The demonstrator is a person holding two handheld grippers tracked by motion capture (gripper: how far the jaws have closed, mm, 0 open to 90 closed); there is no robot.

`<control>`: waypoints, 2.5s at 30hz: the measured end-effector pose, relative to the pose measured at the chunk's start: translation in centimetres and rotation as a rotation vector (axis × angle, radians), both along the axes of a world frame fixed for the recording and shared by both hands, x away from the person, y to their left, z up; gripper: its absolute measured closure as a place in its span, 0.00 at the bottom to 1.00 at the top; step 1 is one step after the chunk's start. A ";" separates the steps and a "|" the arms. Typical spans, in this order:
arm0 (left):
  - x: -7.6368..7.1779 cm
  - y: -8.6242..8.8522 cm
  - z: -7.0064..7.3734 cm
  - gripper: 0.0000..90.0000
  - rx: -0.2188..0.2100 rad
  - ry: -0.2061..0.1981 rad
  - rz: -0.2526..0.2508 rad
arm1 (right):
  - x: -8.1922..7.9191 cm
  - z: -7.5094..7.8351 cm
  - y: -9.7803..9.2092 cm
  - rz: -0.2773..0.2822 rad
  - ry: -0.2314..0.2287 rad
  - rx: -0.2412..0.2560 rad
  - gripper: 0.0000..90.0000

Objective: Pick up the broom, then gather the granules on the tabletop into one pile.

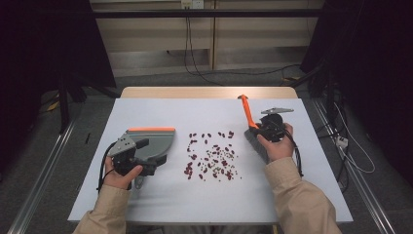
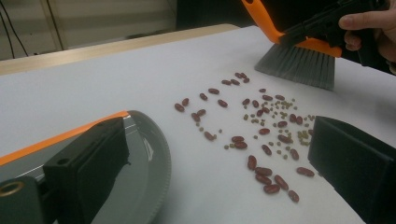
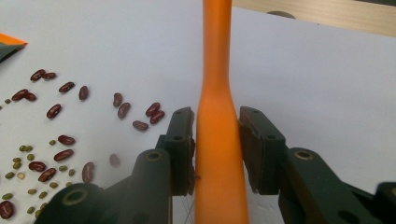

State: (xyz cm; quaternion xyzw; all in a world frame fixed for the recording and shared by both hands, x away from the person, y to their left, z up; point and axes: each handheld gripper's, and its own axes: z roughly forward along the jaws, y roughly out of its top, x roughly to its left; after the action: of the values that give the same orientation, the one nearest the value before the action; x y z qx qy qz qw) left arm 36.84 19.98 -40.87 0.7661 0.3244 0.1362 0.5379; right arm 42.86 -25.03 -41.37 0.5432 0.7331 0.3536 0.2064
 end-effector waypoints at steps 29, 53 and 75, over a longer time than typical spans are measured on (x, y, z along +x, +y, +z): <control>-0.1 0.1 -0.1 0.05 -0.001 0.001 0.002 | -3.0 0.2 -1.9 0.035 0.014 -0.014 0.70; -0.1 0.3 -0.1 0.06 0.003 0.002 0.013 | -3.2 -0.3 -1.7 0.006 0.017 0.047 0.79; -0.7 1.8 -0.7 0.06 0.005 0.022 0.030 | -0.6 0.8 -0.1 0.063 -0.102 0.032 0.79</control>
State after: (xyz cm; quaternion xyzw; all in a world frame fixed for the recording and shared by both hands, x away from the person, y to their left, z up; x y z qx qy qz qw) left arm 36.17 21.77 -41.56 0.7639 0.3414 0.1364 0.5303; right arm 42.31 -25.12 -40.60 0.5045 0.7324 0.3989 0.2235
